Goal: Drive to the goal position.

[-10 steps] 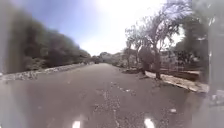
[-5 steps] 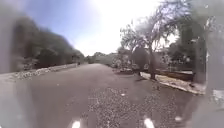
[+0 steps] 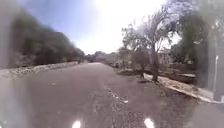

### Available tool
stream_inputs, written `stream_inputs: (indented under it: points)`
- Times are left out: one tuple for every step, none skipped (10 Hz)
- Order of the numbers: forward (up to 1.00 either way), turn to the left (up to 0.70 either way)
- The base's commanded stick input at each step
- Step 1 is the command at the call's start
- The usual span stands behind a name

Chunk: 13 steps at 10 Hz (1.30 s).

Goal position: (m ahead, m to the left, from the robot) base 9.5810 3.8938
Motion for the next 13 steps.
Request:
stream_inputs:
  points:
    - [0.50,0.00]
    - [0.50,0.00]
    - [0.50,0.00]
    - [0.50,0.00]
    - [0.50,0.00]
    - [0.50,0.00]
    - [0.50,0.00]
    - [0.50,0.00]
    - [0.50,0.00]
    - [0.50,0.00]
    - [0.50,0.00]
    - [0.50,0.00]
    - [0.50,0.00]
